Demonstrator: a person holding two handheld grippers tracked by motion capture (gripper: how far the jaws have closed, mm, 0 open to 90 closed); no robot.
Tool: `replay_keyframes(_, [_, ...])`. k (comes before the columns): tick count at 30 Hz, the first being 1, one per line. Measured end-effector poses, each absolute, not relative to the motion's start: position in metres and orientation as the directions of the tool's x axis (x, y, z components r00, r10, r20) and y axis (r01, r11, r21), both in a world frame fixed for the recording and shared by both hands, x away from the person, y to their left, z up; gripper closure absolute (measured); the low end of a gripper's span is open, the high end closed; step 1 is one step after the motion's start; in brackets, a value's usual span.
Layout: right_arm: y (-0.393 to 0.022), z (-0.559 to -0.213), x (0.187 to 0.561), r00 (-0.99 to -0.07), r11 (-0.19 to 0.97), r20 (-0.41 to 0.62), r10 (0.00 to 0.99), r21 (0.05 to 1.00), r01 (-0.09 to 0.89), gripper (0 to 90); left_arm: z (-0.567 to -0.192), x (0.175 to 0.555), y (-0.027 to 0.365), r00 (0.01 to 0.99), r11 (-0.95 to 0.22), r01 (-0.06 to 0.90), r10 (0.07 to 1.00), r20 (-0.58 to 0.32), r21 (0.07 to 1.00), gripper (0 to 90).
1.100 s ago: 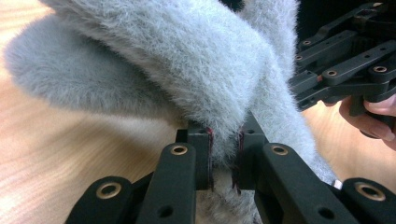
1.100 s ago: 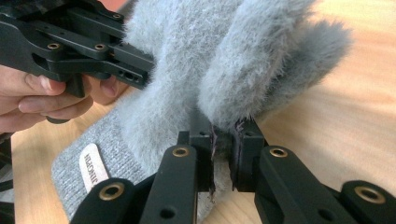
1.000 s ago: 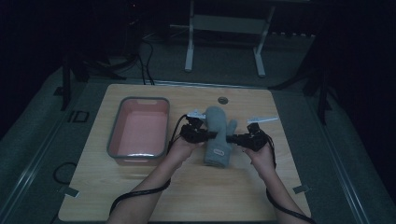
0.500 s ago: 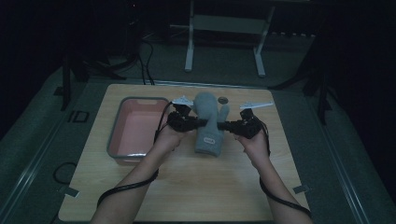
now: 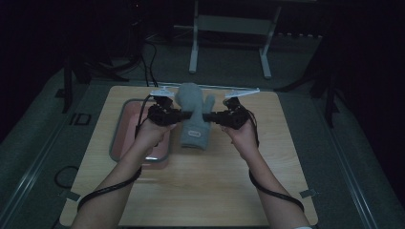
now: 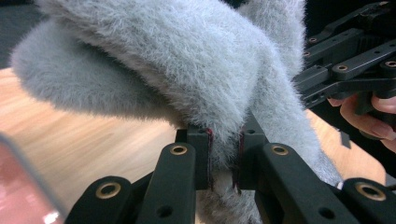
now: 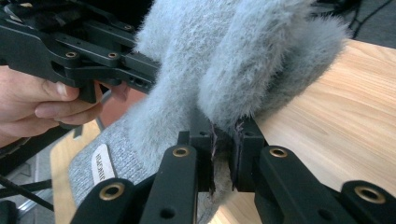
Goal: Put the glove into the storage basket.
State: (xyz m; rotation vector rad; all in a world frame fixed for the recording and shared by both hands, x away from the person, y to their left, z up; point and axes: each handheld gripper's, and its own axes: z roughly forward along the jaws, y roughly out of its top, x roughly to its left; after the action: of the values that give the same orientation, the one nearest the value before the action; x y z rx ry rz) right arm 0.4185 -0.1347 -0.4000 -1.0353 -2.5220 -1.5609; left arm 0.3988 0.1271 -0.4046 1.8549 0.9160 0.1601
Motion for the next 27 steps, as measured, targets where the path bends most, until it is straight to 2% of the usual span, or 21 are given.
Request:
replay_keyframes(19, [-0.031,-0.395,0.428,-0.825,0.323,0.364,0.432,0.792,0.519,81.8,-0.391,0.380,0.224,0.612,-0.177,0.554,0.749,-0.253,0.814,81.5])
replay_keyframes(27, [0.001,-0.407,0.431,-0.824,0.341,0.380,0.420,0.775,0.532,81.7,-0.405,0.380,0.250,0.579,-0.162,0.591,0.768,-0.275,0.790,81.5])
